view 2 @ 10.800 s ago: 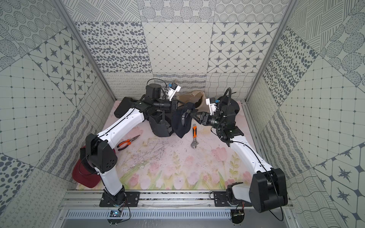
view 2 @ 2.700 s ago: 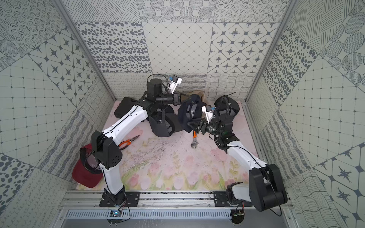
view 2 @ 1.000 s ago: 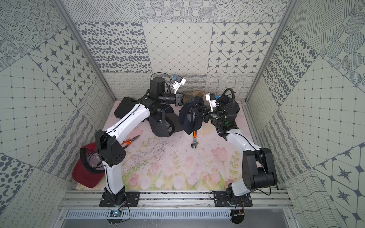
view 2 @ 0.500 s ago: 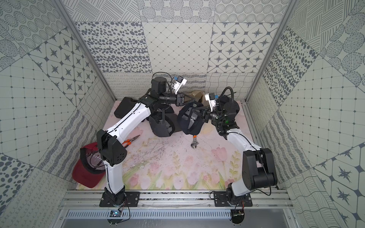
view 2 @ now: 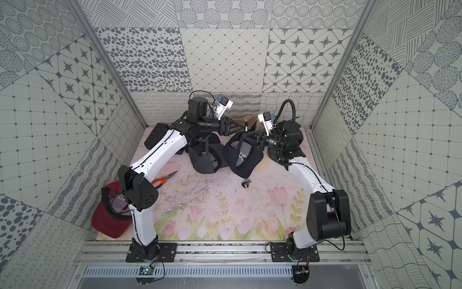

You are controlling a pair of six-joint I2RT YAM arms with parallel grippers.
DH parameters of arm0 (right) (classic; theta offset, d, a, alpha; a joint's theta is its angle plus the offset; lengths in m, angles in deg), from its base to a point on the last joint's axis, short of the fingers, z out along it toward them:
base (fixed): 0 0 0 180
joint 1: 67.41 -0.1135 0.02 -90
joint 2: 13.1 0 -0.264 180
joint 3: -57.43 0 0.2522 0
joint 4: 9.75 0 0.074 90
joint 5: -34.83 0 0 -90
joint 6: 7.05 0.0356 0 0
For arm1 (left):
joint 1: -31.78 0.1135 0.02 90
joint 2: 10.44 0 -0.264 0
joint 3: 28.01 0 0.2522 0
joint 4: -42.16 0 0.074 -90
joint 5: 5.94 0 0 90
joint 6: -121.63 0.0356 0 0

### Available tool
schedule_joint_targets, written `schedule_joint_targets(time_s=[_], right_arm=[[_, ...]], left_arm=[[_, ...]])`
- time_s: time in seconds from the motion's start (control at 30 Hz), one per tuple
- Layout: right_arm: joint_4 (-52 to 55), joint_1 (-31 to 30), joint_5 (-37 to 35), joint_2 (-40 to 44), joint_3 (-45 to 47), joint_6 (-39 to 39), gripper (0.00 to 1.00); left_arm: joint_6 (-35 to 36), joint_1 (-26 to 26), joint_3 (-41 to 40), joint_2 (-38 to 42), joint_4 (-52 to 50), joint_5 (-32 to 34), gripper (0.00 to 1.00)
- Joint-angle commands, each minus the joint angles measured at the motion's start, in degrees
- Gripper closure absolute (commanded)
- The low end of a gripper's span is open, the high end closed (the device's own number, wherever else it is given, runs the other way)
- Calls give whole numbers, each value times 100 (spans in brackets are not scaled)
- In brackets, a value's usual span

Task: Open the adjustable buckle of the baseball cap
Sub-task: Adjust the baseball cap.

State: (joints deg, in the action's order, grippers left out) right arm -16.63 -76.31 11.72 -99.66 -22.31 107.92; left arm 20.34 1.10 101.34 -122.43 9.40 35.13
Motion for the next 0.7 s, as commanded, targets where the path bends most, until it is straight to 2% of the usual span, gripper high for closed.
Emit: schedule_joint_targets(time_s=[0.0,0.13,0.27,0.4,0.6,0.67], right_arm=[[349,29,332,51,-263,-447,100],[747,45,619,-15,-477,-787,100],[814,73,1048,-190,-655,-889,100],[816,73,1398,-369,-832,-891,100],[834,56,1527,-482,-969,-883,100],[836,45,1554,-484,-992,-876,100]], left_arm=[[576,124,-176,274,-38,-151,39],[831,263,-483,465,60,-546,43],[1370,288,-774,652,43,-879,47],[1907,290,-965,782,-59,-996,44],[2243,197,-1189,813,119,-1564,40],[2412,147,-1276,843,180,-1568,39]])
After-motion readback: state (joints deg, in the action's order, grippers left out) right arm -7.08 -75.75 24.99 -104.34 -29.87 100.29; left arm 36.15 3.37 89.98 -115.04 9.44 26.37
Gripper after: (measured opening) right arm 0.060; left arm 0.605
